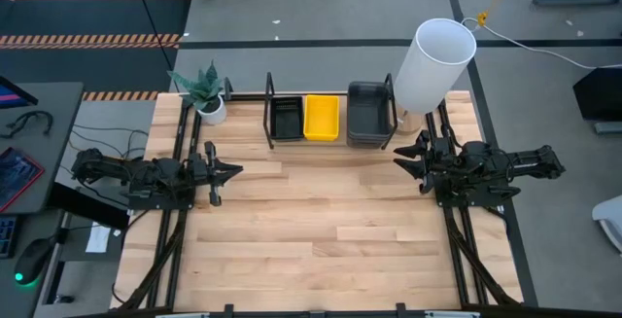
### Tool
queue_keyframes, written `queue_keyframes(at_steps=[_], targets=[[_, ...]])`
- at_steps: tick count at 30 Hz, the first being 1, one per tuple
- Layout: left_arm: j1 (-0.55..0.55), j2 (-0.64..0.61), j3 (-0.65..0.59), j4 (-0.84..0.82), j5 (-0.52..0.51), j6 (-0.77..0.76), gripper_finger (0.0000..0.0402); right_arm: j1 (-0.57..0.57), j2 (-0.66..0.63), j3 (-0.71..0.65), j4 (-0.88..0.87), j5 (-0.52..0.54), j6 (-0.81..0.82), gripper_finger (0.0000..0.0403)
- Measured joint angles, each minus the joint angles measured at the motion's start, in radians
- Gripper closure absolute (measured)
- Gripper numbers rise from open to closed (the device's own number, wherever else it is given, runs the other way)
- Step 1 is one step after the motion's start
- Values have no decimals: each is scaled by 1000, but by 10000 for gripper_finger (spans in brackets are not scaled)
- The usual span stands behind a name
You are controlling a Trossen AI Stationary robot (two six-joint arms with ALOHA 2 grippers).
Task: Stack baskets on shelf by color
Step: Return to Home Position
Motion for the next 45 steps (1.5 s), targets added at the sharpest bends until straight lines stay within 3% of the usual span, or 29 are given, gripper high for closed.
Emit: queue_keyframes(at_steps=[45], targets=[[0,0,0,0,0,0,368,0,0,0,0,0,0,243]])
